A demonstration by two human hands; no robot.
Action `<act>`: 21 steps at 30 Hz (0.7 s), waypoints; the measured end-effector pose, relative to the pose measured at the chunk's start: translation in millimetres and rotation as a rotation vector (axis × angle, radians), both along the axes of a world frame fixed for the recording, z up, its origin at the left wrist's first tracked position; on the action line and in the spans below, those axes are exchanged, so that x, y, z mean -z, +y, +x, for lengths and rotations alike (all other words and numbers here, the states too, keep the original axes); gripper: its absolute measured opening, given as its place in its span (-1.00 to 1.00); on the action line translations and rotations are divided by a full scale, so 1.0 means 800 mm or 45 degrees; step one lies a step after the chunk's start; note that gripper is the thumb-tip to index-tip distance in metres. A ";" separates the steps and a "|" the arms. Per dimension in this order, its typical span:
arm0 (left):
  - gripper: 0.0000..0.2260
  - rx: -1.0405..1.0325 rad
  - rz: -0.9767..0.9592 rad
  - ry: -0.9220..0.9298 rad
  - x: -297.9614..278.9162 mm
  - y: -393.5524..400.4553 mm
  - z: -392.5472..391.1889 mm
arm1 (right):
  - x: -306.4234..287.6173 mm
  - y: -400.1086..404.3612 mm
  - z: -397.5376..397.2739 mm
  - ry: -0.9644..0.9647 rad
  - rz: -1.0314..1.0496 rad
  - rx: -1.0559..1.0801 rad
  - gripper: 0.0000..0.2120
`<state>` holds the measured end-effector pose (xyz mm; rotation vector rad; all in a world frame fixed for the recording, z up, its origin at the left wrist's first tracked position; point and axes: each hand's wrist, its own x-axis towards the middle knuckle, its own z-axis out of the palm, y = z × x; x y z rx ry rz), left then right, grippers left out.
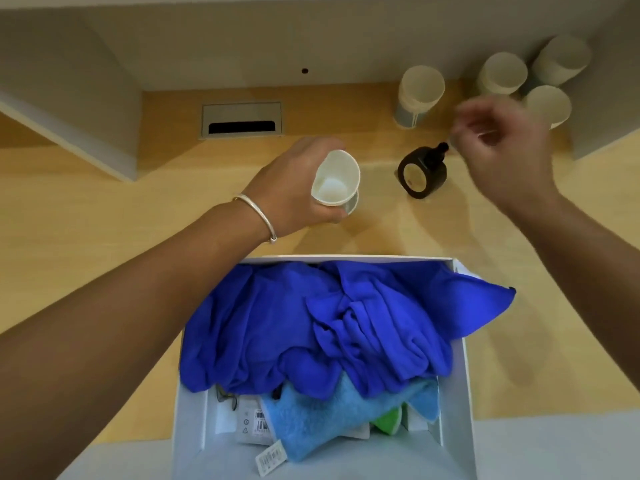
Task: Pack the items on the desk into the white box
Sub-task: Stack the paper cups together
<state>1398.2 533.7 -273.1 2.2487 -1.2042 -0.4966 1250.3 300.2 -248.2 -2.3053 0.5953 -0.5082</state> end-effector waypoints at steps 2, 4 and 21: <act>-0.26 0.001 0.024 0.000 0.002 -0.006 -0.001 | 0.006 -0.026 0.024 0.052 0.036 0.104 -0.74; -0.26 0.002 0.031 0.028 0.004 -0.011 -0.002 | 0.017 -0.051 0.049 0.206 0.010 0.116 -0.65; -0.03 -0.006 0.365 0.113 0.022 -0.002 0.013 | 0.099 -0.113 0.150 0.546 -0.234 -0.187 -0.10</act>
